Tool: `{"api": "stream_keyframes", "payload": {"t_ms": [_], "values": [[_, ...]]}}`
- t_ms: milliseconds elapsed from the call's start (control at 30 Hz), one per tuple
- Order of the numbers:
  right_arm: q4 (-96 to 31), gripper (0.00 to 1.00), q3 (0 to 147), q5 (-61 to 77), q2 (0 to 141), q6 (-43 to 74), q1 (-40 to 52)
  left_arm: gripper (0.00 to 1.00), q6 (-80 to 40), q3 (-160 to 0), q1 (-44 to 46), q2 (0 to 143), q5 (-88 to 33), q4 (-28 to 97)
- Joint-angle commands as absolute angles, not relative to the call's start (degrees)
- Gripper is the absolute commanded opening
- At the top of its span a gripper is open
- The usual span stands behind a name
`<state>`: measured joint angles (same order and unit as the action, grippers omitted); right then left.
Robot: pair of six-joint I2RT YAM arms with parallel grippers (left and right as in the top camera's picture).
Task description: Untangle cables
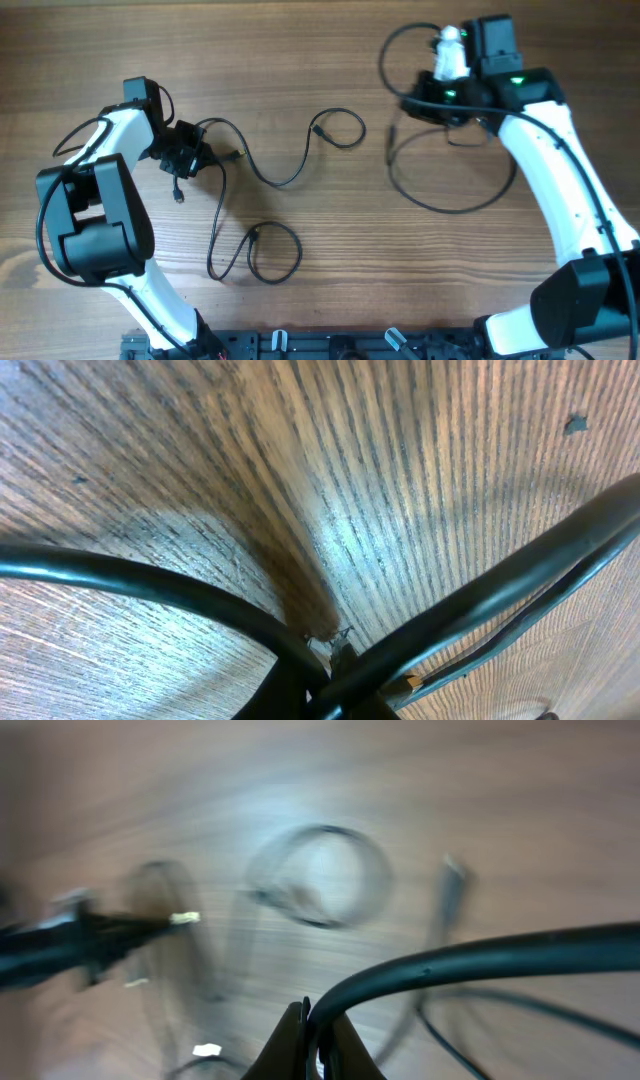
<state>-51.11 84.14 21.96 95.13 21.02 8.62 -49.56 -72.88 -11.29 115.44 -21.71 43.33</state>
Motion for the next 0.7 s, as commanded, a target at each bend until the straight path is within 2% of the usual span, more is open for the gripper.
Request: {"api": "stream_keyframes", "payload": {"t_ms": [0,233,667], "values": [[-56.4,0.04,84.6,4.0,94.3,19.6,7.0,0.09,-48.4,-72.4,-11.9,116.0,-17.5,43.1],[-60.2,0.04,84.6,-13.9,94.3,19.7,6.8,0.09,-48.4,-72.4,-11.9,116.0,-17.5,43.1],[-58.9,0.05,84.6,-20.1,94.3,22.9,-1.9,0.10,-48.4,-72.4,-11.9,116.0,-17.5,43.1]]}}
